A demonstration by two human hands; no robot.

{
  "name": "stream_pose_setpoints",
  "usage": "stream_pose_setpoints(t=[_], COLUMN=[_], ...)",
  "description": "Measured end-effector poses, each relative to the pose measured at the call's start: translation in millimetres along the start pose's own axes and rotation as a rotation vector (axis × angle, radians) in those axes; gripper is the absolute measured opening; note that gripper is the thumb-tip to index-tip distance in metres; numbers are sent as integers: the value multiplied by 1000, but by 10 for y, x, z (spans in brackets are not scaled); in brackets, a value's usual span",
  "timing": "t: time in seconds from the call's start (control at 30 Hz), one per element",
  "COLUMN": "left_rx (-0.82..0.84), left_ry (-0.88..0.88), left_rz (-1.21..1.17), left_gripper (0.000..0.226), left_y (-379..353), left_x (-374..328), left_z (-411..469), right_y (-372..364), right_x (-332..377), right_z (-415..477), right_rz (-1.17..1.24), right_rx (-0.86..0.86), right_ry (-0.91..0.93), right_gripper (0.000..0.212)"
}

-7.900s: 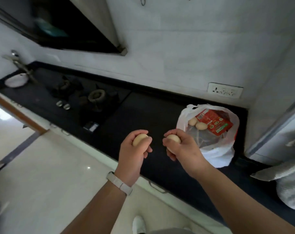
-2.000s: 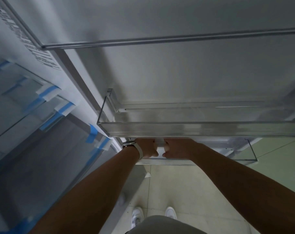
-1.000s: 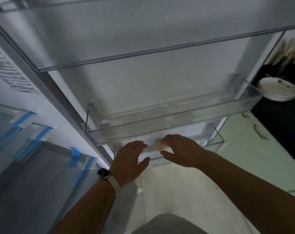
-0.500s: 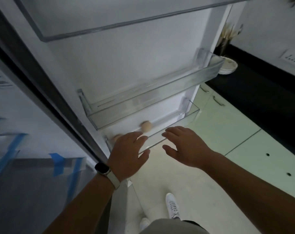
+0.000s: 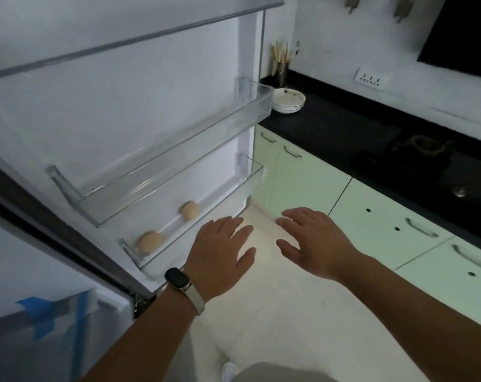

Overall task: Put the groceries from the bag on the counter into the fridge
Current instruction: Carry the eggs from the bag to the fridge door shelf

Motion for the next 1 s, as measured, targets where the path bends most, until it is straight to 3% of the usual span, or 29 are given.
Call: stream_pose_setpoints(t=[0.3,0.77,1.0], left_rx=[32,123,165], left_ry=[-203,-566,-752], left_rz=[31,71,63], left_gripper=[47,47,48], left_y=[0,-534,-793], left_x=[-1314,-4286,-5577], left_z=[507,1001,960], right_y=[146,-103,-257], right_x=[-935,-2577,-3000], right_z=[-1099,-3839,-5042], right_rz=[26,100,133], right_rx=[-78,-122,-173], right_ry=[-232,-659,-849], right_gripper=[53,53,49])
Point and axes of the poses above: each hand's wrist, its own z-axis towards the middle knuckle, its own y-axis out of the back of the hand, x = y × z, the point moved 9 cm from there along z, towards the middle knuckle, and after that the axes turned 13 degrees about x, right-handed, at the moved point
